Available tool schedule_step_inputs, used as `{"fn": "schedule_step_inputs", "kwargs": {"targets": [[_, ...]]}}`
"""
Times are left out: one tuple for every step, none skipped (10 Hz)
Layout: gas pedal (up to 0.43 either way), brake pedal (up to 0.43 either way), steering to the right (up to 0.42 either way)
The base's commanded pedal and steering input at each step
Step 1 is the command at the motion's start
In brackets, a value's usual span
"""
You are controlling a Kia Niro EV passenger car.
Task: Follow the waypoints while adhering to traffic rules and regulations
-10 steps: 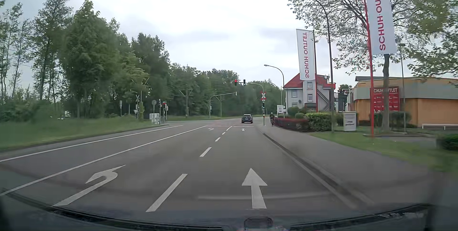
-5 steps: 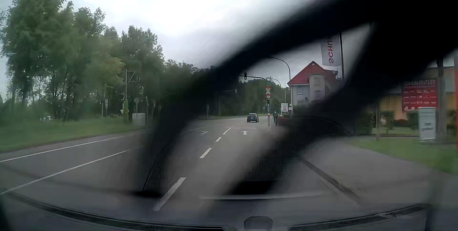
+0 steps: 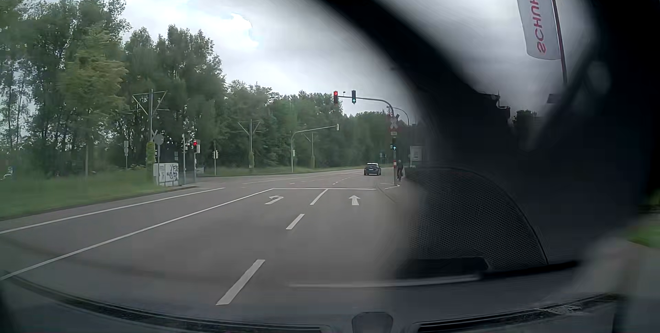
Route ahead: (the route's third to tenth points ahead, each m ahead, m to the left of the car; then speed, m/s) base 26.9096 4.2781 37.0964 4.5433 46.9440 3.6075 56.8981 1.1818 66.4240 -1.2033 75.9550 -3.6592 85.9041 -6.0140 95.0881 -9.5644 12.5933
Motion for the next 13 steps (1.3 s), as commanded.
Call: {"fn": "schedule_step_inputs", "kwargs": {"targets": [[0.039, 0.000, 0.005], [0.039, 0.000, 0.006], [0.047, 0.000, 0.006], [0.047, 0.000, 0.007], [0.059, 0.000, 0.008], [0.059, 0.000, 0.009], [0.067, 0.000, 0.009], [0.067, 0.000, 0.009], [0.067, 0.000, 0.009], [0.067, 0.000, 0.010], [0.067, 0.000, 0.010], [0.067, 0.000, 0.009], [0.067, 0.000, 0.009]]}}
